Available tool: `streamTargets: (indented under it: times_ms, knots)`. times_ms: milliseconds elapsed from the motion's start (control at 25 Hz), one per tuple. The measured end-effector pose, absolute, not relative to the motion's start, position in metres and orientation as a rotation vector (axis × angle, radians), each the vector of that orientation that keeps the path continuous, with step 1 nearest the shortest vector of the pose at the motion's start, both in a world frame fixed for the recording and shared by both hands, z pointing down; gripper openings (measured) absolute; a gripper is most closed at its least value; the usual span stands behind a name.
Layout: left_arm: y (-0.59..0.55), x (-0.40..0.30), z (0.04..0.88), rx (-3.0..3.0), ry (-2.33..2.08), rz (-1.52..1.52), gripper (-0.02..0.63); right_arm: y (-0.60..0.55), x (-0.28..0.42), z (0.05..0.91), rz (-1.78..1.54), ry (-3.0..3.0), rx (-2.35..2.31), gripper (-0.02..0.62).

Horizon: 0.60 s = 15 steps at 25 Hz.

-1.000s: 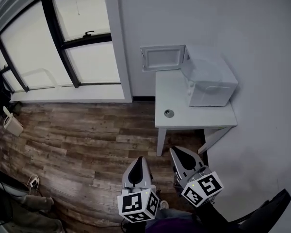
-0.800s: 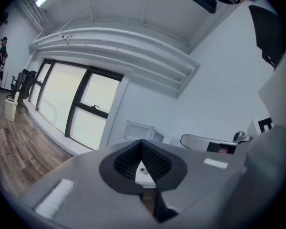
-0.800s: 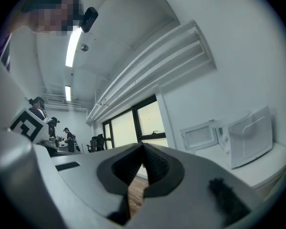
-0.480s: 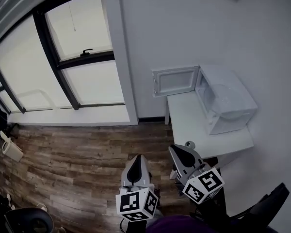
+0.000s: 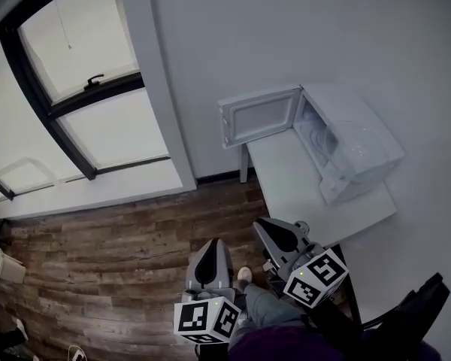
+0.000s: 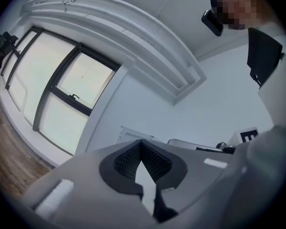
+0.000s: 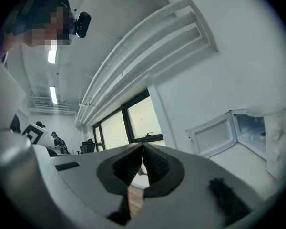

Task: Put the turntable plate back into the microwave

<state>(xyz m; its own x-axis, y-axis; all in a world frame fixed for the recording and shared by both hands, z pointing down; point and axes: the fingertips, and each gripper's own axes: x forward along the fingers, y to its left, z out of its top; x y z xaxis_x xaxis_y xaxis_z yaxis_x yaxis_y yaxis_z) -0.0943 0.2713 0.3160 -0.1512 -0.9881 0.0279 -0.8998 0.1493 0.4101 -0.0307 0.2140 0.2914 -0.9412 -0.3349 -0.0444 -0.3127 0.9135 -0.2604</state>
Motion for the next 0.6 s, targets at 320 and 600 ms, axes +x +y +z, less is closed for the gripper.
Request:
streamTargets:
  times_ms: [320, 600]
  knots:
    - [0.145, -0.157, 0.302, 1.997, -2.194, -0.143, 0.005, 0.102, -0.091, 0.272, -0.358, 2.870, -0.576, 0.006]
    - [0.018, -0.132, 0.297, 2.194, -1.877, -0.213, 0.005, 0.016, -0.077, 0.267, -0.377, 2.803, -0.790, 0.006]
